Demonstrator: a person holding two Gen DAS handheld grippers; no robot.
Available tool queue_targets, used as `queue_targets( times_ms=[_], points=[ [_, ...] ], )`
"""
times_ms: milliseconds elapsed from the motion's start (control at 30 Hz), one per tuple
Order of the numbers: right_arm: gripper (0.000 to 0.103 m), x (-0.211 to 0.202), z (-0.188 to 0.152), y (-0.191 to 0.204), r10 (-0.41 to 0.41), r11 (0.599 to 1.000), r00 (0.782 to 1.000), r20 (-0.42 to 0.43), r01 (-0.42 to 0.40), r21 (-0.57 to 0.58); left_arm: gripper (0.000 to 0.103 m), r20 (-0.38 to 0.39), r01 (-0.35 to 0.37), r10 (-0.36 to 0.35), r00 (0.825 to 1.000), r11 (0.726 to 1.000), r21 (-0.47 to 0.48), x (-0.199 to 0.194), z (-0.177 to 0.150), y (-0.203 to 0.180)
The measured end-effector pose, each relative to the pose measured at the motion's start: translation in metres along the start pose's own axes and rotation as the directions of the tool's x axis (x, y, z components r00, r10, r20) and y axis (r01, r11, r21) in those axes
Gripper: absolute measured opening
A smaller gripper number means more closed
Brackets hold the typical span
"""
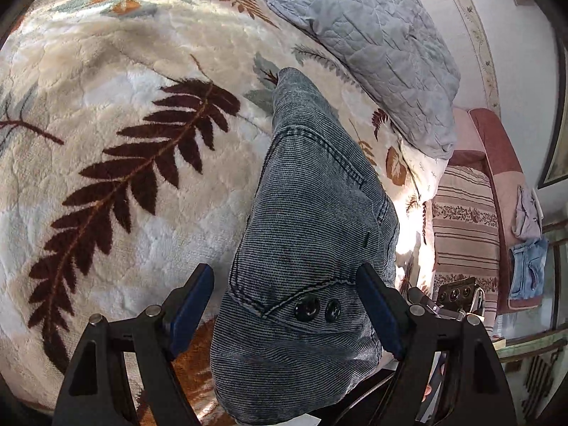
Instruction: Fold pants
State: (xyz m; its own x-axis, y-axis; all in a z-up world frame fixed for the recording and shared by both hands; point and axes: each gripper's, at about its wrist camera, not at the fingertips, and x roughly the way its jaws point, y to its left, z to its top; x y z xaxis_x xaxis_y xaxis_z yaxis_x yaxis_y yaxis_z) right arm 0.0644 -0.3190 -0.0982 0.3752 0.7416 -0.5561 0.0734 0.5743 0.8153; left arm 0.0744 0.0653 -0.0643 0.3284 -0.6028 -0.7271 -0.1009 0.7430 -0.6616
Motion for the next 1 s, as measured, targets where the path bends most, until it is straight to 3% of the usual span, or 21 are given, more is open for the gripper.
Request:
queue_targets(
  times_ms=[400, 500, 667, 767, 833, 1000],
  points=[
    [0.074, 0.014, -0.004, 0.007, 0.030, 0.999, 0.999, -0.030, -0.030, -0.014, 0.085, -0.032, -0.041, 0.044, 0.999, 0.996, 0.083, 0.017, -0.004, -0.020],
    [0.074, 0.018, -0.008, 0.016, -0.016, 0.998, 0.999, -0.032, 0.014, -0.067, 0.085, -0.025, -0.061, 0.065, 0.998, 0.990, 0.123, 0.020, -0.006, -0.022],
    [0.073, 0.021, -0.007, 0.012, -0.016, 0.999, 1.000, -0.022, 0.015, -0.042, 0.084, -0.023, -0.036, 0.039, 0.999, 0.993, 0.111, 0.020, -0.006, -0.016],
    [0.060, 0.023, -0.012, 0.023, -0.075, 0.991, 0.997, -0.007, 0.073, -0.114, 0.074, -0.011, -0.065, 0.067, 0.998, 0.989, 0.129, 0.019, -0.008, -0.016],
    [0.039, 0.025, -0.016, 0.030, -0.109, 0.980, 0.994, -0.003, 0.107, -0.167, 0.065, -0.004, -0.086, 0.087, 0.996, 0.984, 0.155, 0.018, -0.010, -0.017],
    [0.033, 0.029, -0.021, 0.035, -0.148, 0.964, 0.989, 0.009, 0.146, -0.220, 0.048, 0.028, -0.146, 0.144, 0.989, 0.959, 0.242, 0.018, -0.017, -0.031]
  ],
)
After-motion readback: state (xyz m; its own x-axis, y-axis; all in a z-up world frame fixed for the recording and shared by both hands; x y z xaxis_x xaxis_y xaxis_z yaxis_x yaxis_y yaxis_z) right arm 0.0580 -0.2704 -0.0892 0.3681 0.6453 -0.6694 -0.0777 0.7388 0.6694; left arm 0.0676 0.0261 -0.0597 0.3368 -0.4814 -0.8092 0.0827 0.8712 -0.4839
